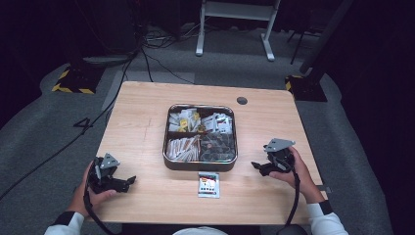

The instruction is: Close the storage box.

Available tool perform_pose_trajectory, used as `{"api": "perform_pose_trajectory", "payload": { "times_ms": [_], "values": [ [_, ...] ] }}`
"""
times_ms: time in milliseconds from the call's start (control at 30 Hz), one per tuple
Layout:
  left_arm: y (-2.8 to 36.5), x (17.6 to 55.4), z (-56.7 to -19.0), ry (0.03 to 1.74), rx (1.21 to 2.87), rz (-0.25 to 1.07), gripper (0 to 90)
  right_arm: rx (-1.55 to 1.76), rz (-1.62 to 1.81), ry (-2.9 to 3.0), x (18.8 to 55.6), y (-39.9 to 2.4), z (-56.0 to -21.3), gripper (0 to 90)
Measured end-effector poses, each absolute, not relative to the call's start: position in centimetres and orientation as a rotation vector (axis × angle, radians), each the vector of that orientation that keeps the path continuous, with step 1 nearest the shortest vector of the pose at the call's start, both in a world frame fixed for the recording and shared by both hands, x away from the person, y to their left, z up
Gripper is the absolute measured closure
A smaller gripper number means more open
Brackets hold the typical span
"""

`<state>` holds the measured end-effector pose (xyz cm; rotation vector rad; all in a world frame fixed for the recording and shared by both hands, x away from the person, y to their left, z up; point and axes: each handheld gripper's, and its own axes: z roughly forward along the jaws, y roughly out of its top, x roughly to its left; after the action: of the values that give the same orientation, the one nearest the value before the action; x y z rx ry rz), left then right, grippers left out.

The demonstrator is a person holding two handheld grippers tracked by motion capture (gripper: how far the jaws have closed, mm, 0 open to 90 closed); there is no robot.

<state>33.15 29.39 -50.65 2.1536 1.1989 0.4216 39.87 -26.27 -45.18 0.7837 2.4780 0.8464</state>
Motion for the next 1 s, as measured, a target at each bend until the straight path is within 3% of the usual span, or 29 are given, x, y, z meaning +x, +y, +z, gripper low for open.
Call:
{"api": "perform_pose_trajectory", "payload": {
  "times_ms": [1000],
  "values": [
    [29.4, 33.2, -50.7, 1.201, 2.153, 0.423, 0.2, 0.927, 0.875, 2.434, 38.0, -32.0, -49.3, 18.7]
  ]
}}
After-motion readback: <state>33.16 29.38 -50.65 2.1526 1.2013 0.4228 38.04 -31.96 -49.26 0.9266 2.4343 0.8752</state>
